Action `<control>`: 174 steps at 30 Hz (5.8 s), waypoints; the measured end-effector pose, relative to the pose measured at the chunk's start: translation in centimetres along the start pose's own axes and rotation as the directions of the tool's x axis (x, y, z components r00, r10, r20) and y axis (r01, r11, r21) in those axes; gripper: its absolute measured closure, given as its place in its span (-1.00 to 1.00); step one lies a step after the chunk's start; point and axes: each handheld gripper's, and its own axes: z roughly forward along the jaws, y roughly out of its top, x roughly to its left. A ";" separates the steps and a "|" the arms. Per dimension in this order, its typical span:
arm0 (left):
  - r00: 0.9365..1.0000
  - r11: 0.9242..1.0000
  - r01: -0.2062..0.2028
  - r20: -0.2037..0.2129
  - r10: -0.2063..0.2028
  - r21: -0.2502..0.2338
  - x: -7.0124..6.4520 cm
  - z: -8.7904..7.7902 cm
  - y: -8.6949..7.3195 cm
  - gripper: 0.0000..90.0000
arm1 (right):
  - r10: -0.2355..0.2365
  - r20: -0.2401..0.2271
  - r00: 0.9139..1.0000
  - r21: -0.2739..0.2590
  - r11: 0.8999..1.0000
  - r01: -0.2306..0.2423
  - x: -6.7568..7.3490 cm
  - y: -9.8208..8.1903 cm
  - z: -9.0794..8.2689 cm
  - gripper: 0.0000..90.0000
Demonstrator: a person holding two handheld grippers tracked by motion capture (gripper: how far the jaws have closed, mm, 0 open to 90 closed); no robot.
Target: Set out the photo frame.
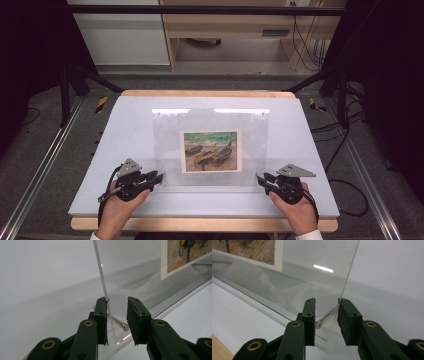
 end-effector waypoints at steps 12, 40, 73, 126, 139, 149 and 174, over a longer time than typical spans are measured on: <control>1.000 1.000 -0.017 0.001 0.017 0.023 -0.2 -0.2 -0.1 0.58 | 0.002 0.006 1.000 0.007 1.000 -0.002 0.2 -0.3 -0.1 0.52; 0.998 0.994 -0.058 0.017 0.056 0.093 -0.6 -0.4 -0.9 0.60 | -0.009 0.017 1.000 0.066 0.998 0.008 0.9 -1.3 -0.4 0.54; 0.998 0.993 -0.067 0.016 0.066 0.092 -0.6 -0.5 -1.0 0.60 | -0.017 0.022 1.000 0.073 0.997 0.015 1.0 -1.5 -0.4 0.53; 0.992 0.992 -0.129 0.006 0.129 0.001 -1.6 -0.3 -0.2 -0.69 | -0.131 0.109 0.985 0.004 0.991 0.132 1.3 -0.4 -0.5 -0.73; 0.988 0.986 -0.156 -0.010 0.156 -0.053 -1.6 -0.8 0.2 -0.80 | -0.112 0.156 0.981 -0.069 0.990 0.124 1.2 0.0 -1.4 -0.80; 0.987 0.981 -0.158 -0.014 0.158 -0.113 -1.4 -1.7 0.5 -0.83 | -0.092 0.169 0.981 -0.119 0.986 0.113 1.0 0.3 -2.2 -0.81; 0.991 0.980 -0.132 -0.049 0.126 -0.149 1.2 -4.1 0.3 -0.84 | 0.008 0.254 0.967 -0.185 0.982 0.041 -1.5 -0.4 -4.9 -0.75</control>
